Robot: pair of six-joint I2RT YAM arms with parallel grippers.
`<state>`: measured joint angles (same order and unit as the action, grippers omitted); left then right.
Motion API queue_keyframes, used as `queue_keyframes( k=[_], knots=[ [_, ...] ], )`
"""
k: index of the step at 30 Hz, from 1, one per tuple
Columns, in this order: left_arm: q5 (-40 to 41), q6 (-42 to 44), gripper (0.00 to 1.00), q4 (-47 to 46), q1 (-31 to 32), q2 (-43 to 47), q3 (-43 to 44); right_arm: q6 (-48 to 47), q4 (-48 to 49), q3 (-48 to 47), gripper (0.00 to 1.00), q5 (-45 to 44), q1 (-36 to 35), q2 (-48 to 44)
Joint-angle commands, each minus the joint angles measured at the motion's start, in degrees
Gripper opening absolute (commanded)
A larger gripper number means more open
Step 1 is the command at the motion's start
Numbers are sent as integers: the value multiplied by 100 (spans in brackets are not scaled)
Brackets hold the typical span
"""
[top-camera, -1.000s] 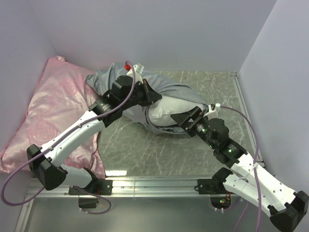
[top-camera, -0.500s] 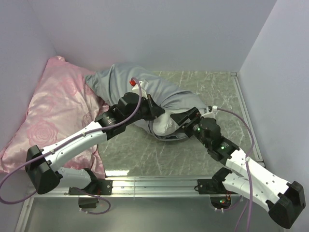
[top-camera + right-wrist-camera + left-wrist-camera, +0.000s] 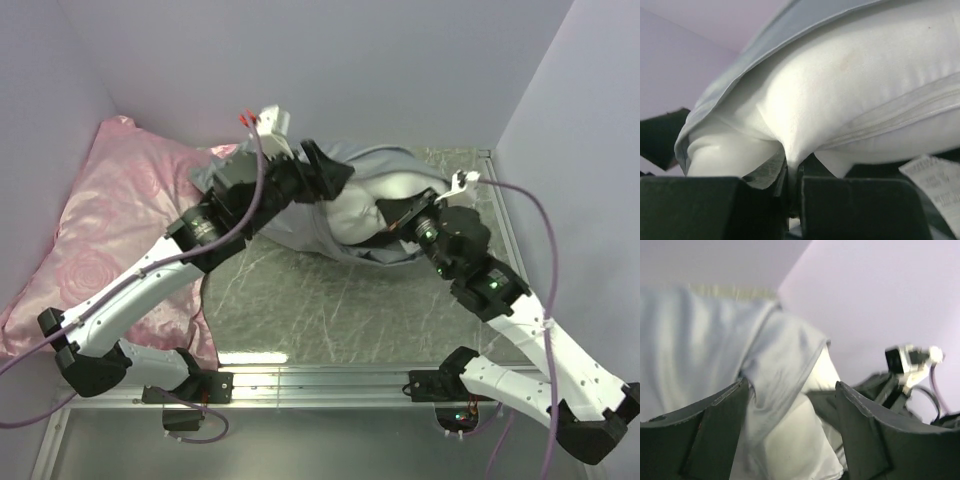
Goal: Remove the pillowcase from the pillow
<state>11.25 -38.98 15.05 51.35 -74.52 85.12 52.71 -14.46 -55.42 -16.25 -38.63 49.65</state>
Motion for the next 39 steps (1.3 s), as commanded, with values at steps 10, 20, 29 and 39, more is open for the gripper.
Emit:
queue_keyframes(
  k=[10, 20, 29, 39],
  knots=[
    [801, 470, 79, 123, -11, 156, 323, -1886, -469, -3711, 0, -581, 110, 965],
    [291, 690, 87, -1267, -11, 1615, -1603, -2599, -1409, -6462, 0, -730, 216, 2505],
    [220, 1155, 88, -2049, -20, 1477, -2096, -2661, -1613, -7413, 0, -731, 207, 2963],
    [281, 1464, 46, -2568, -20, 702, -2087, -2748, -1674, -7528, 0, -739, 216, 2946]
  ],
)
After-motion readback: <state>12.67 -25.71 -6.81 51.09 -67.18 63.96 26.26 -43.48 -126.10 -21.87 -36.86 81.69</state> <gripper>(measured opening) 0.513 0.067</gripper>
